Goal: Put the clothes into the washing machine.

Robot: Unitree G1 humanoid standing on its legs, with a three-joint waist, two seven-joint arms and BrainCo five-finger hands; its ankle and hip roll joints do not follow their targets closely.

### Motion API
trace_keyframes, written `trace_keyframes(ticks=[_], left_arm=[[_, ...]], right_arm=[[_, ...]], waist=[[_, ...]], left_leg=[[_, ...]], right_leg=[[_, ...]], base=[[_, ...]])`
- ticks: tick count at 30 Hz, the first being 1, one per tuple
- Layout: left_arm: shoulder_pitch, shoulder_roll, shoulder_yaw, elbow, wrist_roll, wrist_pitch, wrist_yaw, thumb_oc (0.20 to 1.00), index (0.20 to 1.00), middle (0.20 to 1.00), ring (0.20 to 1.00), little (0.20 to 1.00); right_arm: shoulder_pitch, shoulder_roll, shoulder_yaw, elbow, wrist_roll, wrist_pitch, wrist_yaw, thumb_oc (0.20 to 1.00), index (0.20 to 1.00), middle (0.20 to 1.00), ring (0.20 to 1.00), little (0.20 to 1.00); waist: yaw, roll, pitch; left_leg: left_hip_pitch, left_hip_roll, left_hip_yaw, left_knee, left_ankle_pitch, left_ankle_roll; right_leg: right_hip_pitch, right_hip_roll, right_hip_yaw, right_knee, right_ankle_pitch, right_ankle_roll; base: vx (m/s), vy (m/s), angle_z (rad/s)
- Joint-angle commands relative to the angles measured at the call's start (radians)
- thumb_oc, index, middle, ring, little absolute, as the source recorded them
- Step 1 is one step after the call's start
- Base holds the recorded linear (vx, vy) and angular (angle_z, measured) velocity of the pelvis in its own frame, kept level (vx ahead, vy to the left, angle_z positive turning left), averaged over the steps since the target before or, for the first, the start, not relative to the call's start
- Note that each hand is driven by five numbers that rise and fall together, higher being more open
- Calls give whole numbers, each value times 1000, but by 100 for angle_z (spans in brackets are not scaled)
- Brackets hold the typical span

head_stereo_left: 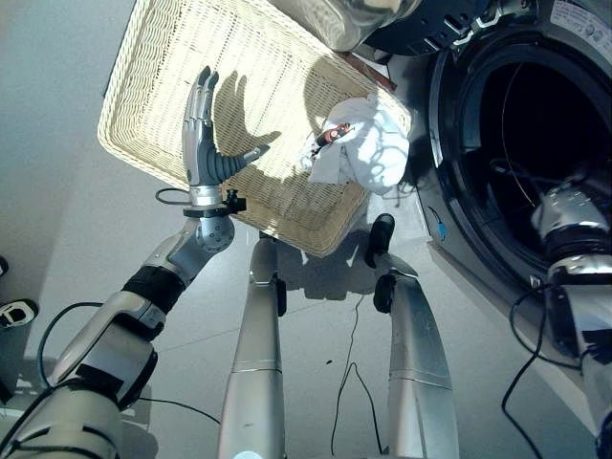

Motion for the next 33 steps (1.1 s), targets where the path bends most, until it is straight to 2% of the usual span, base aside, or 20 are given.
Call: trace_keyframes(ticks=[1, 3, 5, 7, 9, 10, 11, 14, 16, 19, 26, 27, 33], left_arm=[[-28, 6, 43, 44, -86, -22, 29, 1000, 1000, 1000, 1000, 1000], [-37, -1, 48, 85, -115, -26, 11, 1000, 1000, 1000, 1000, 1000], [-47, -21, 63, 124, -148, -34, -22, 1000, 1000, 1000, 1000, 1000], [-56, -23, 69, 134, -175, -35, -40, 1000, 1000, 1000, 1000, 1000], [-74, -22, 76, 154, -205, -32, -69, 1000, 1000, 1000, 1000, 1000], [-80, -21, 77, 157, -222, -35, -80, 1000, 1000, 1000, 1000, 1000], [-82, -21, 81, 159, -231, -36, -88, 1000, 1000, 1000, 1000, 1000], [-93, -28, 78, 168, -233, -39, -98, 1000, 1000, 1000, 1000, 1000], [-93, -30, 78, 170, -233, -40, -98, 1000, 1000, 1000, 1000, 1000], [-117, -50, 80, 181, -229, -35, -91, 1000, 1000, 1000, 1000, 1000], [-126, -83, 108, 199, -240, -39, -68, 1000, 1000, 1000, 1000, 1000], [-122, -90, 120, 204, -245, -45, -65, 1000, 1000, 1000, 1000, 1000], [-102, -114, 158, 207, -231, -52, -50, 1000, 1000, 1000, 1000, 1000]], right_arm=[[12, -116, -3, -28, -147, -4, -55, 1000, 1000, 1000, 1000, 1000], [19, -127, 6, 1, -198, 43, -51, 1000, 1000, 1000, 1000, 1000], [19, -126, 48, 41, -401, 126, -91, 1000, 1000, 1000, 1000, 1000], [9, -126, 90, 51, -511, 187, -163, 1000, 1000, 1000, 1000, 1000], [-15, -133, 170, 95, -763, 327, -246, 1000, 1000, 1000, 1000, 1000], [-29, -137, 219, 112, -874, 401, -318, 1000, 1000, 1000, 1000, 1000], [-43, -137, 249, 125, -926, 477, -321, 1000, 1000, 1000, 1000, 1000], [-75, -128, 327, 196, -986, 591, -321, 1000, 1000, 1000, 1000, 1000], [-79, -124, 333, 202, -994, 601, -316, 1000, 1000, 1000, 1000, 1000], [-71, -50, 365, 176, -1047, 679, -384, 1000, 1000, 1000, 1000, 1000], [-8, 41, 345, 73, -1115, 624, -457, 1000, 1000, 1000, 1000, 1000], [17, 65, 343, 40, -1152, 602, -473, 1000, 1000, 1000, 1000, 1000], [116, 134, 362, -119, -1287, 564, -536, 1000, 1000, 1000, 1000, 1000]], waist=[[-23, 2, -3], [-23, -1, -3], [-21, -2, -3], [-20, -3, -3], [-16, -4, -3], [-12, -5, -3], [-13, -3, -3], [-2, -1, -3], [-3, 1, -3], [0, 9, -3], [-12, 22, -3], [-16, 26, -3], [-35, 31, -3]], left_leg=[[-9, -89, 30, 131, -136, 70], [-8, -93, 26, 132, -137, 71], [-10, -100, 23, 135, -136, 75], [-13, -103, 22, 139, -136, 75], [-13, -105, 23, 135, -136, 78], [-14, -106, 22, 130, -134, 80], [-14, -106, 22, 126, -132, 81], [-18, -105, 21, 125, -131, 84], [-18, -104, 22, 125, -131, 84], [-25, -108, 24, 117, -132, 88], [-30, -108, 38, 108, -133, 88], [-29, -107, 42, 105, -132, 87], [-37, -103, 60, 100, -129, 82]], right_leg=[[78, 79, -44, -249, 227, 71], [80, 79, -45, -249, 227, 71], [77, 76, -49, -247, 227, 69], [73, 76, -50, -246, 227, 68], [74, 75, -56, -251, 227, 67], [74, 75, -59, -256, 228, 66], [74, 75, -61, -259, 228, 66], [73, 73, -71, -257, 224, 62], [72, 73, -72, -257, 223, 62], [63, 73, -76, -258, 217, 58], [47, 77, -64, -254, 204, 56], [46, 80, -59, -253, 200, 54], [33, 89, -44, -248, 186, 47]], base=[[0, 0, 0], [0, 0, 0], [0, 0, 0], [0, 0, 0], [0, 0, 0], [0, 0, 0], [0, 0, 0], [0, -12, 0], [0, 0, 0], [0, 0, 0], [-4, 29, 1], [-9, 67, 0], [-14, 67, -1]])
